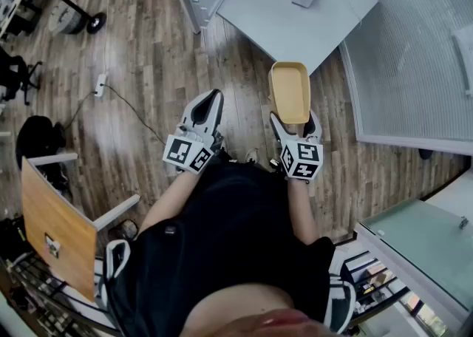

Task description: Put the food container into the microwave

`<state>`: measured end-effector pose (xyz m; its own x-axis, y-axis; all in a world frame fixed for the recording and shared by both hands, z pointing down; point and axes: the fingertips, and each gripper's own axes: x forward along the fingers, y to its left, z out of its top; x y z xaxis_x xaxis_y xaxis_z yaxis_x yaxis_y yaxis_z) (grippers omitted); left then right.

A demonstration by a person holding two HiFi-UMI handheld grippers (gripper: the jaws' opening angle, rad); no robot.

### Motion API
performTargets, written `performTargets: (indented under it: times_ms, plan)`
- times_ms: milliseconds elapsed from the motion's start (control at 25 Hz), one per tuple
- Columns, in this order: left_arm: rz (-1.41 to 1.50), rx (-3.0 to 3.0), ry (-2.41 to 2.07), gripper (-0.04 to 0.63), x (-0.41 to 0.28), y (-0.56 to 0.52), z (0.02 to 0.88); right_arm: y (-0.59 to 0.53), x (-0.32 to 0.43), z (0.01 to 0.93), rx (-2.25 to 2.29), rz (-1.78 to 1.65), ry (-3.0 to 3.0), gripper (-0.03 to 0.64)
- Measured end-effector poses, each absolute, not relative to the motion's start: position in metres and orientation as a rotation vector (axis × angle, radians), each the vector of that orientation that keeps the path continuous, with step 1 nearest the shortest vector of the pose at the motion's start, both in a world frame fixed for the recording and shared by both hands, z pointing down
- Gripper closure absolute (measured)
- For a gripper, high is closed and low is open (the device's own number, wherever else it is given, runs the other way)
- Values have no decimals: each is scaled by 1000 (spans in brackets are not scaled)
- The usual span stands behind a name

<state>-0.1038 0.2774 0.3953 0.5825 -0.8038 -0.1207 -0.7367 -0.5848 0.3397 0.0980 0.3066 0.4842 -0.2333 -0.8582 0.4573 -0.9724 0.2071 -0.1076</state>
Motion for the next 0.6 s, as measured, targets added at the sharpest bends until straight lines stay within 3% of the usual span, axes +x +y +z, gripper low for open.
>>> performTargets:
  times_ms: [600]
  plan:
    - [-370,2565,-1243,561,-125,267,402,298,72,489,1720,578,-2180,138]
